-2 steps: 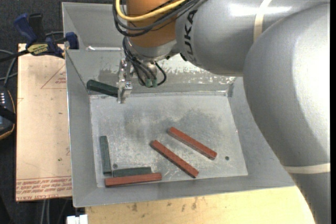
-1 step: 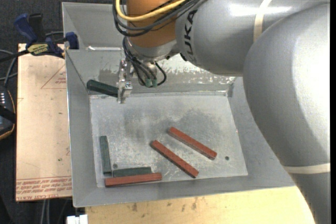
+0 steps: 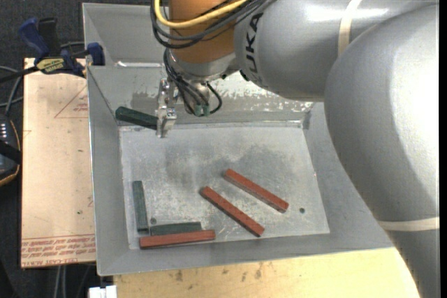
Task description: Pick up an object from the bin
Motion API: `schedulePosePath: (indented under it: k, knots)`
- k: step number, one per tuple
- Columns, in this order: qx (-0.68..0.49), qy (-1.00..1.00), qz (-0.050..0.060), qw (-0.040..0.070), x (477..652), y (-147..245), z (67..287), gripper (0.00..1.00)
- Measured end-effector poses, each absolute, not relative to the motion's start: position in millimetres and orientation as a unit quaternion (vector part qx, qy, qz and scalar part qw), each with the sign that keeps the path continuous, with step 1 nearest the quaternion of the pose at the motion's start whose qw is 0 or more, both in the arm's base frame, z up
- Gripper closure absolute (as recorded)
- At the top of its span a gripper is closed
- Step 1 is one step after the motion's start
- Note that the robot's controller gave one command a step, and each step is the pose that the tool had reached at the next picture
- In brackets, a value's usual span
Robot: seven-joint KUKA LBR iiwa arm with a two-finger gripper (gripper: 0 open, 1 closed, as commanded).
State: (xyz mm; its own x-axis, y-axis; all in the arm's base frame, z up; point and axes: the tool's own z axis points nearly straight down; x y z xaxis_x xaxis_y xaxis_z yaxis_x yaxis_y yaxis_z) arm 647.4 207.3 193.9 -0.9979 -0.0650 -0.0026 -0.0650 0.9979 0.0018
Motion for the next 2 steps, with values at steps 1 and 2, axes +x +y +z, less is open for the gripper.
schedulePosePath:
  k: [1, 2]
  knots:
    - [-0.159, 0.987, 0.001, 0.001, 630.6, 232.7, 174.0, 1.00]
    - [-0.233, 0.972, 0.000, 0.005, 648.0, 151.3, 334.6, 1.00]
